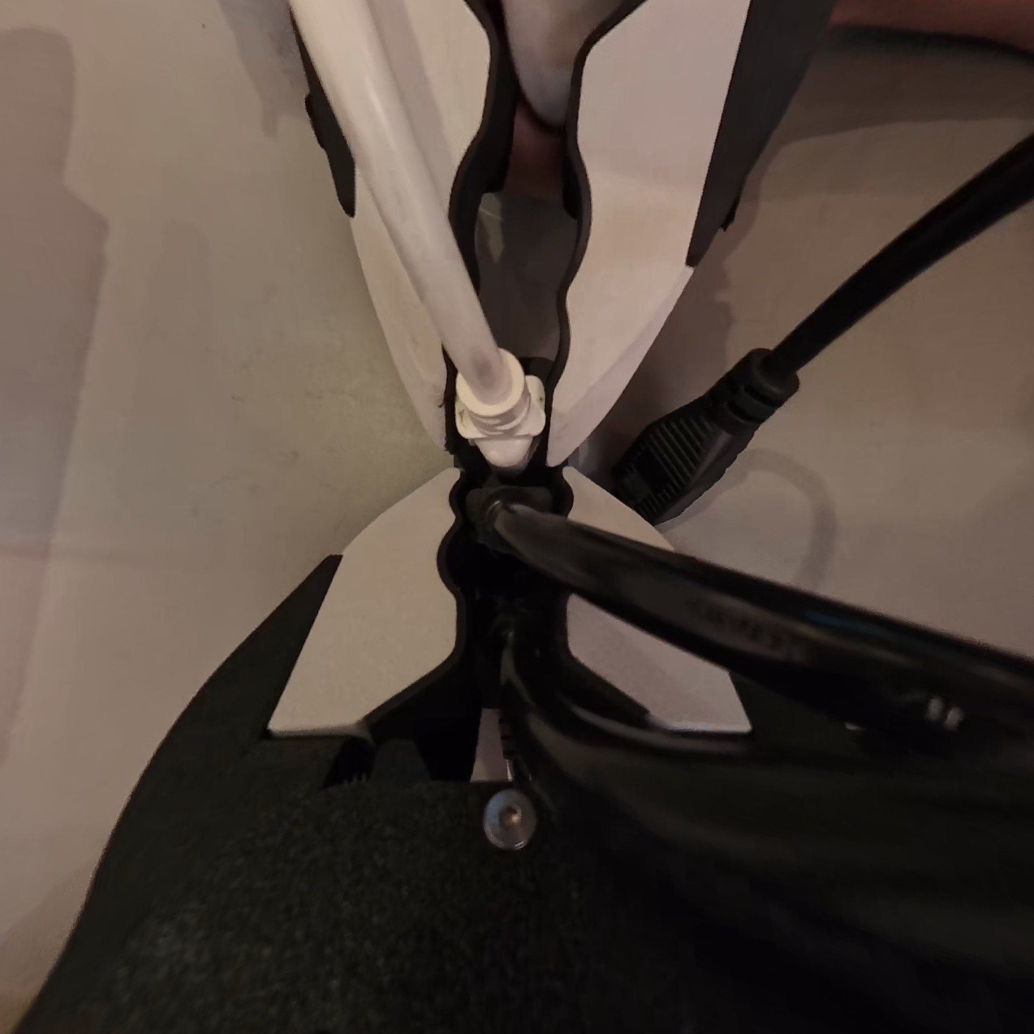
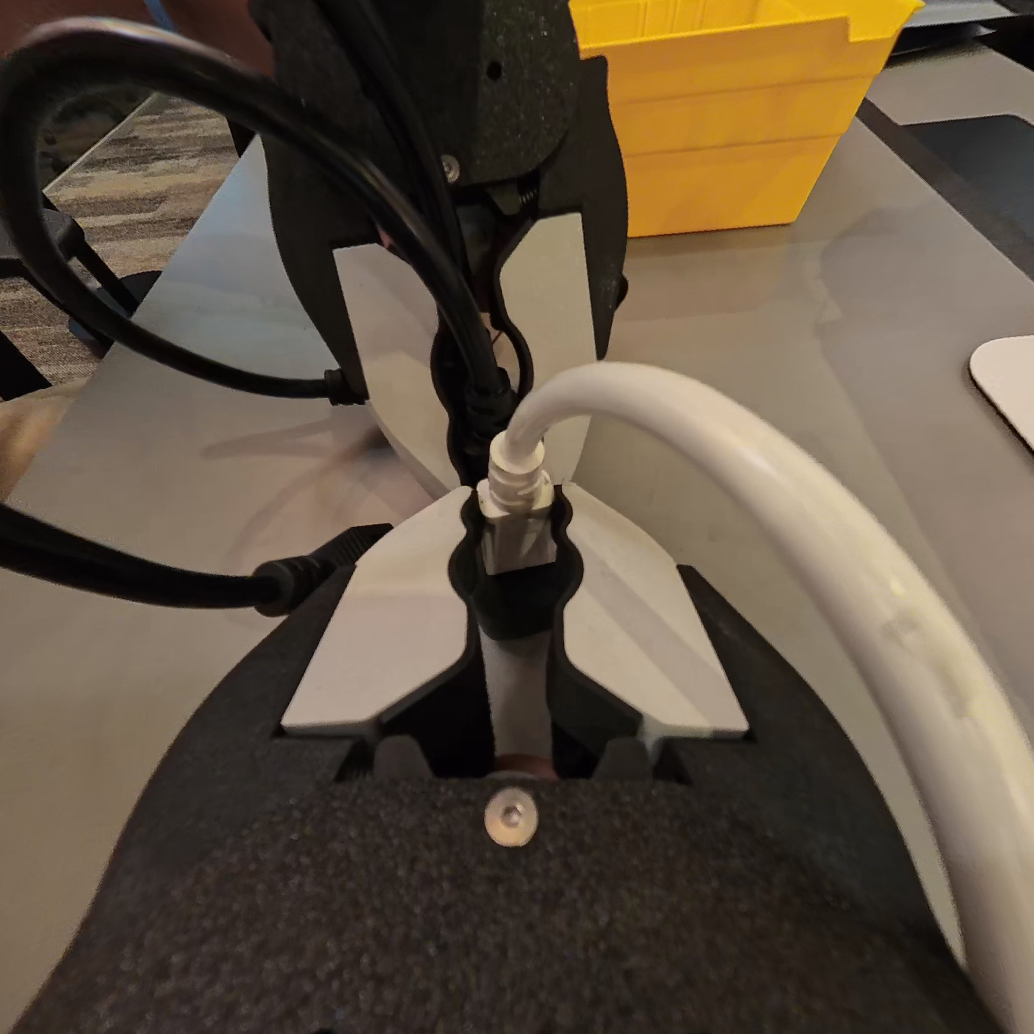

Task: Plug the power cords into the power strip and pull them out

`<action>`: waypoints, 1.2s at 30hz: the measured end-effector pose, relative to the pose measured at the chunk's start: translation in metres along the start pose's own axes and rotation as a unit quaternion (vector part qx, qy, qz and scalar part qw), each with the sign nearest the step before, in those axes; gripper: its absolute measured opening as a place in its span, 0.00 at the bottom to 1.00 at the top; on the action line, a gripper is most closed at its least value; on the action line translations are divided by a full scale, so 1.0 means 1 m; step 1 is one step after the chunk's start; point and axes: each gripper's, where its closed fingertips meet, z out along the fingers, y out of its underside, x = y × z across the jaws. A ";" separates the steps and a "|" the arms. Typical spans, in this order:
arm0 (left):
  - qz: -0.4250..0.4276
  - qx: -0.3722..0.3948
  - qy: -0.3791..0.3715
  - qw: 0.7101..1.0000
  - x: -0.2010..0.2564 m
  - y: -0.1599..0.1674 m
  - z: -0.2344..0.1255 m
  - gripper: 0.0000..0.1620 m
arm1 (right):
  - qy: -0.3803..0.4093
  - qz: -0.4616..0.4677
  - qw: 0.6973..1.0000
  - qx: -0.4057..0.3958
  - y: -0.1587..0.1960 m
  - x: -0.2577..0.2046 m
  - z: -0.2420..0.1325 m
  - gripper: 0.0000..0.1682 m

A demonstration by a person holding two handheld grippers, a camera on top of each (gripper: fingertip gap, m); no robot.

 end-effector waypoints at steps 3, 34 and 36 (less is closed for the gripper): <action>-0.002 0.000 0.000 1.000 0.000 0.000 0.000 0.19 | 0.000 0.000 1.000 0.005 -0.001 -0.001 0.000 0.12; -0.020 0.012 -0.042 0.999 -0.006 -0.004 0.008 0.16 | -0.026 0.085 0.989 0.117 -0.035 0.008 -0.026 0.11; -0.025 0.023 -0.058 0.998 -0.006 -0.005 0.007 0.17 | -0.010 0.078 0.991 0.109 -0.032 0.011 -0.027 0.09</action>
